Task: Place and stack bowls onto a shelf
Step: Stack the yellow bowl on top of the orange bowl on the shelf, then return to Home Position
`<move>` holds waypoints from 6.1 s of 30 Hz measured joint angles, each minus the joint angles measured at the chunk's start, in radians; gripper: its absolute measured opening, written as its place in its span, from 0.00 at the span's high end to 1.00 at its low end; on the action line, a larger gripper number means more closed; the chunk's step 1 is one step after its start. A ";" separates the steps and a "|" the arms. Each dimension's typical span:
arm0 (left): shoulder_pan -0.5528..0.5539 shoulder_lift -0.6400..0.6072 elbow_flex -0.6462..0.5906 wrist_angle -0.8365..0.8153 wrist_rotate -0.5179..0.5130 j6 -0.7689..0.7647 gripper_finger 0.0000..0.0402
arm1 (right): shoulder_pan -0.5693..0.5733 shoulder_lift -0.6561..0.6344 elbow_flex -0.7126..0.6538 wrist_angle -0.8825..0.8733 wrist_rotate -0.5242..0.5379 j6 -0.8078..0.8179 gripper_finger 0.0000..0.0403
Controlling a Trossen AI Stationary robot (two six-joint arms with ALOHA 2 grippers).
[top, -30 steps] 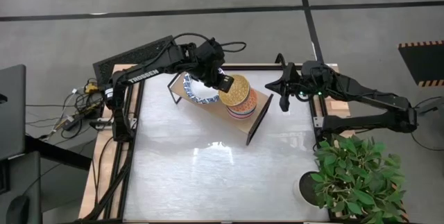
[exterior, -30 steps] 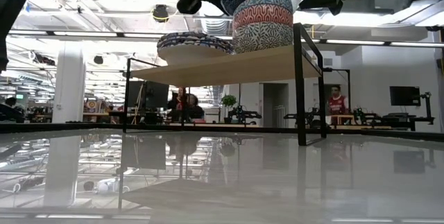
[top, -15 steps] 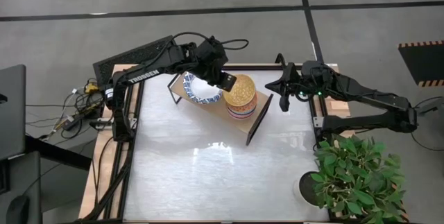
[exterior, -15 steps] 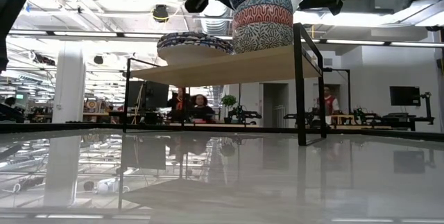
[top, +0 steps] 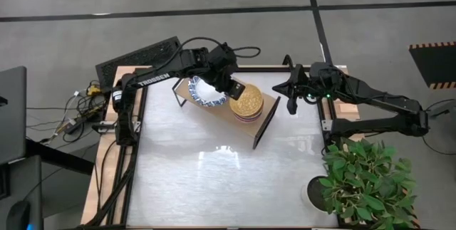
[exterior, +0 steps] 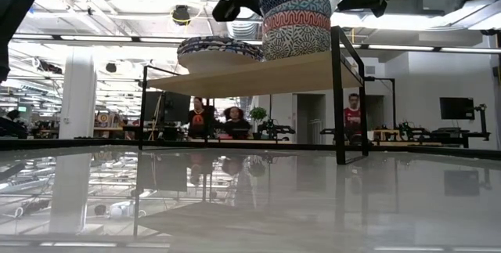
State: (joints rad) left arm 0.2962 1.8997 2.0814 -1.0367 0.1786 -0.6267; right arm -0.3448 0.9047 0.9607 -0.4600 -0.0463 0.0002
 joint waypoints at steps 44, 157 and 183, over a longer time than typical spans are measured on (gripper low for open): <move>0.024 -0.016 0.007 0.060 0.050 0.031 0.59 | 0.090 0.130 0.000 0.239 -0.068 -0.054 0.93; -0.147 -1.768 -1.979 1.433 0.013 0.151 0.51 | 0.058 -0.756 -0.723 0.406 -0.114 0.498 0.89; -0.214 -1.888 -2.069 1.279 0.080 0.199 0.51 | 0.303 -0.756 -0.953 0.545 0.137 0.410 0.89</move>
State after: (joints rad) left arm 0.0822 0.0120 0.0120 0.2427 0.2582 -0.4274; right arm -0.0414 0.1490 0.0082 0.0854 0.0910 0.4098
